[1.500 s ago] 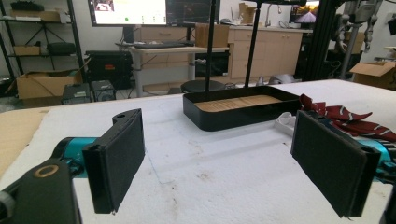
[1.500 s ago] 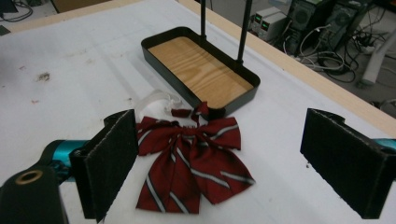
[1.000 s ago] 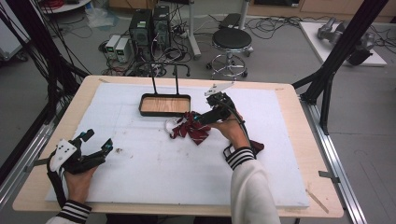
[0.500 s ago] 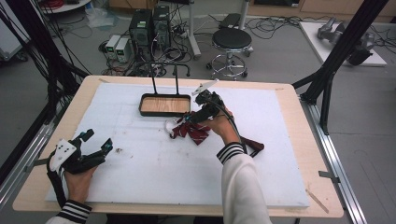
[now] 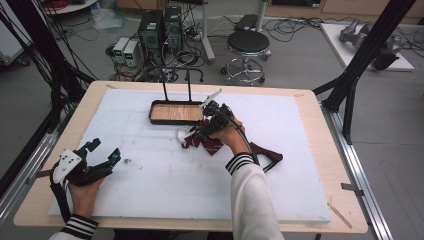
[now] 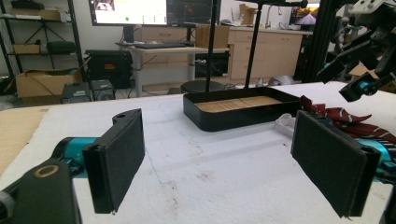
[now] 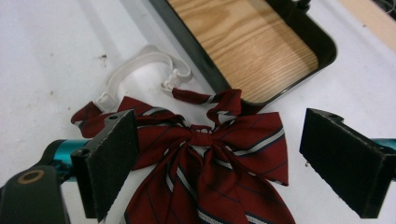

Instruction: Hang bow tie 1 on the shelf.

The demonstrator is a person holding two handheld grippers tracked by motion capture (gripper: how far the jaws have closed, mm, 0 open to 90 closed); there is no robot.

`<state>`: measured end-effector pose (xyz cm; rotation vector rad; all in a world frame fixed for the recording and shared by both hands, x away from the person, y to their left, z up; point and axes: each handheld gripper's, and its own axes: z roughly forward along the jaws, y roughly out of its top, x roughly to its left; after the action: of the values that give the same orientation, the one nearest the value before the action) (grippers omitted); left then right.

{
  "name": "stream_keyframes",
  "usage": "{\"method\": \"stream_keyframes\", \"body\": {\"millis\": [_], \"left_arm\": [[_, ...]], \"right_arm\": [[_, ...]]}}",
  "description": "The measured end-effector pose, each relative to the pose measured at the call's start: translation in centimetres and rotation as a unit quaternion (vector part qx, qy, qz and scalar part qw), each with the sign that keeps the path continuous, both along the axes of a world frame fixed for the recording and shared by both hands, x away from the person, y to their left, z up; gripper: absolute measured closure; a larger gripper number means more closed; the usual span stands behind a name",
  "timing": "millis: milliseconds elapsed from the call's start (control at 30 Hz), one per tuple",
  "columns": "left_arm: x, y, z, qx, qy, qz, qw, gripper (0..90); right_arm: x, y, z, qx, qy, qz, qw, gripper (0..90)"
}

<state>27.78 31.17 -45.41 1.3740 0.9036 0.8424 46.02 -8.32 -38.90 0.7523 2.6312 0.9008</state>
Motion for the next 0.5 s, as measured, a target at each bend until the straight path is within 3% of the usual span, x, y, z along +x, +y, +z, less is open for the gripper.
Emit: {"method": "stream_keyframes", "body": {"millis": [133, 233, 400, 500], "left_arm": [[0.0, 0.0, 0.0, -0.001, -0.001, -0.001, 1.0, 17.8], [0.0, 0.0, 0.0, -0.001, -0.001, -0.002, 1.0, 17.8], [0.0, 0.1, 0.0, -0.002, -0.002, -0.002, 1.0, 17.8], [0.0, 0.1, 0.0, -0.002, -0.001, -0.002, 1.0, 17.8]], "right_arm": [[0.2, 0.4, -0.6, -0.015, 0.005, 0.001, 0.9999, 11.1], [0.2, 0.6, -1.0, -0.022, 0.016, 0.01, 0.9996, 18.2], [0.3, 1.2, -1.3, -0.032, 0.016, 0.015, 0.9992, 18.3], [0.4, 1.5, -1.5, -0.041, 0.023, 0.024, 0.9986, 22.7]]}}
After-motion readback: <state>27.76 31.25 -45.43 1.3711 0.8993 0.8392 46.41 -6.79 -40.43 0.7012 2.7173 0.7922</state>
